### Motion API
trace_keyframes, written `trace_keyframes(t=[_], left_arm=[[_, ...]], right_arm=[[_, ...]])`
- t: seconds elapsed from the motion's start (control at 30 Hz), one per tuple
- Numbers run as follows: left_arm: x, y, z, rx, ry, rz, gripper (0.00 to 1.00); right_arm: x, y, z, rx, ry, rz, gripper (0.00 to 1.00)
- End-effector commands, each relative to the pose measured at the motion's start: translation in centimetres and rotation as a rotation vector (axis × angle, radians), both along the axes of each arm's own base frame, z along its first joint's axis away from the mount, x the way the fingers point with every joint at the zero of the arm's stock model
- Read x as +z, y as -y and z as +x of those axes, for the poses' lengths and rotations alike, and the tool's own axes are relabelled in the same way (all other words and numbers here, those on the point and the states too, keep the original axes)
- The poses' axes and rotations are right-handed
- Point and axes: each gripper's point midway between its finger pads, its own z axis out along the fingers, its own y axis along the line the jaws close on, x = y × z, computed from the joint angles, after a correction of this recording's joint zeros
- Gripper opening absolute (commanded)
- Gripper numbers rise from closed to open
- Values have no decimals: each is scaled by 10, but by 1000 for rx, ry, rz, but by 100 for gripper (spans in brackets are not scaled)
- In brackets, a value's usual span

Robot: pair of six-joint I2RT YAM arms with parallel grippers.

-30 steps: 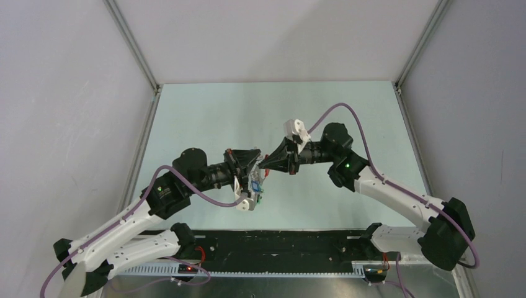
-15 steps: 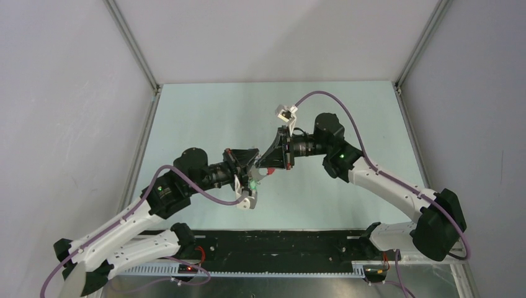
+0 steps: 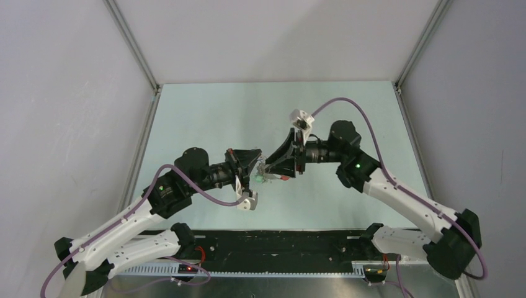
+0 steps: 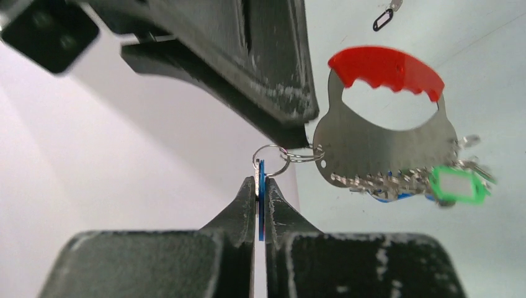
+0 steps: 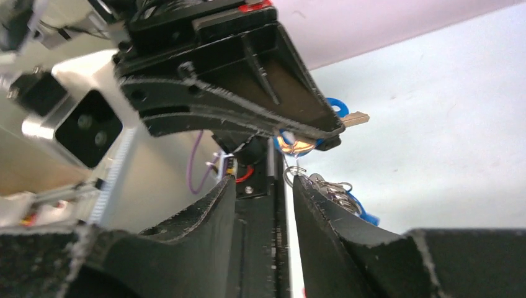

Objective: Remove the keys from the keyring

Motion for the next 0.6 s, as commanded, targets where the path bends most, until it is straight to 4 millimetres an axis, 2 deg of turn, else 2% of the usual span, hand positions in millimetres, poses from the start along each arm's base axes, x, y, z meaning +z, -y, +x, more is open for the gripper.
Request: trace_keyframes(t=[0.0,0.1,0.23,0.43,0.57], left_arm=[[44,1,-7,-32,68,-108,0],[44,2,-8,-37,67,-108,0],[44,2,-10,-44,66,-110,0],[47,2,-12,-54,74,-115,0],[47,2,-14,-64,78,-116,0]], right_arm=[[14,15,-2,-45,339,60,44],[7,20,-2,-55,430,60,44],[8,25,5,-94,552,79,44],[12,22,30,-169,568,99,41],[19,18,36,-169,581,141,39]])
